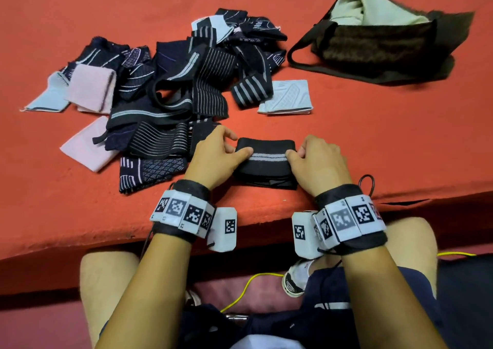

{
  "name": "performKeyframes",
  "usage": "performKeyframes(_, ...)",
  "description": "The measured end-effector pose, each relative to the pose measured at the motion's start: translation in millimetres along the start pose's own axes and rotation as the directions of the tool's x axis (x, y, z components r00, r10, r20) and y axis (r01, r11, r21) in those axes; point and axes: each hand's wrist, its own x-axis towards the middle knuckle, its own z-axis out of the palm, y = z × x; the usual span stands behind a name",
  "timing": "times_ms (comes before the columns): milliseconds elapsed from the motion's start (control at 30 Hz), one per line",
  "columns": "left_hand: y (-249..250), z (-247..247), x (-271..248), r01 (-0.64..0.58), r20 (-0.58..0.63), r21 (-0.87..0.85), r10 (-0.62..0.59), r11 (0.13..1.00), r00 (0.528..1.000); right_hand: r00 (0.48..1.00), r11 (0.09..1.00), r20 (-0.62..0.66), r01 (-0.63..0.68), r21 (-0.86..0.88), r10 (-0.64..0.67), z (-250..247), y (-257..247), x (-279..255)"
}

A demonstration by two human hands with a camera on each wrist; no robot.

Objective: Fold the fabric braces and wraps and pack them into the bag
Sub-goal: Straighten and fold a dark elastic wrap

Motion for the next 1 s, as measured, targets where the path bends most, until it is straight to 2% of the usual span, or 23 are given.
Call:
performKeyframes(100, -8, 0, -3, 0.068, -0.003, 0.006, -0.068, 0.998, 0.998, 0.997, 0.999, 0.063, 0.045, -0.024, -0.044, 1, -2, -1)
performKeyframes(200, -8, -1, -6, 0.076, 0.018, 0.096, -0.078, 0.992, 0.997, 0.993, 0.995, 0.076, 0.093, -0.047, -0.089, -2, -6, -3)
performKeyframes(367, 5, 0, -9, 0.126, 0.079, -0.098, -0.118, 0.987, 0.990, 0.994, 0.993, 0.053, 0.095, 0.065, -0.098, 1, -8, 3)
performKeyframes(600, 17, 8, 7, 0.099, 0.086, -0.147, -0.087, 0.984, 0.993, 0.990, 0.990, -0.075, 0.124, 0.065, -0.119, -10, -11, 21)
performKeyframes(833, 31, 19, 30, 0.038, 0.084, -0.166, -0.024, 0.985, 0.996, 0.996, 0.996, -0.063, 0.073, 0.050, -0.070, -18, -13, 47)
performKeyframes(1000, 42, 26, 44, -0.024, 0.049, -0.108, 0.030, 0.994, 0.998, 0.997, 0.998, -0.042, 0.060, 0.025, -0.059, -22, -15, 60)
